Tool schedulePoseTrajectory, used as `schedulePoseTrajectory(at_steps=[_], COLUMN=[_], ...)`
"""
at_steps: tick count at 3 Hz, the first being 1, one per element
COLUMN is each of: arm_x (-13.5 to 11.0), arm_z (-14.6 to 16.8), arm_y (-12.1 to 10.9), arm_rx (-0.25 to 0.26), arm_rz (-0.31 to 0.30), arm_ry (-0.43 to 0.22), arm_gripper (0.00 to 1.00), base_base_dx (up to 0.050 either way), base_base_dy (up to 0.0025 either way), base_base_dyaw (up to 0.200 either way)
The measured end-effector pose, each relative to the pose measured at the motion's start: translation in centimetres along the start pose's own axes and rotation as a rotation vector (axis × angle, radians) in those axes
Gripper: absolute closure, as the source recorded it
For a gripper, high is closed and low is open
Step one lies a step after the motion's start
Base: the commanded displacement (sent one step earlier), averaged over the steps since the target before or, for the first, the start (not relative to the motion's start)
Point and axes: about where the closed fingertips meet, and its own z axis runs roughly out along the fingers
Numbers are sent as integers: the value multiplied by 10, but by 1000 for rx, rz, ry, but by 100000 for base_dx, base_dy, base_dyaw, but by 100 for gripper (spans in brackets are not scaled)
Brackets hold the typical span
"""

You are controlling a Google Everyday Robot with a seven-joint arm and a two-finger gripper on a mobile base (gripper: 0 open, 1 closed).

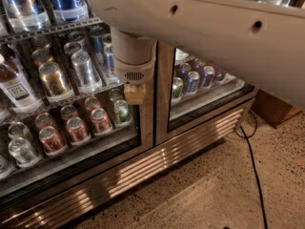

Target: Close left fridge door

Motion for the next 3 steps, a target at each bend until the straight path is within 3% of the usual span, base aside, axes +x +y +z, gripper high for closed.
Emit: schedulePoseTrajectory(at_steps=[1,2,3], arm_x=[-2,-2,10], arm_z=[-1,-1,2], arm_y=[75,75,67], arm_rx=[-20,-20,-39], arm_rz=[-6,-6,18], arm_ry=[-21,-22,-119], arm_gripper=[100,100,100], base_base_dx=[0,0,0], base_base_dy=[0,0,0], base_base_dyaw=[0,0,0])
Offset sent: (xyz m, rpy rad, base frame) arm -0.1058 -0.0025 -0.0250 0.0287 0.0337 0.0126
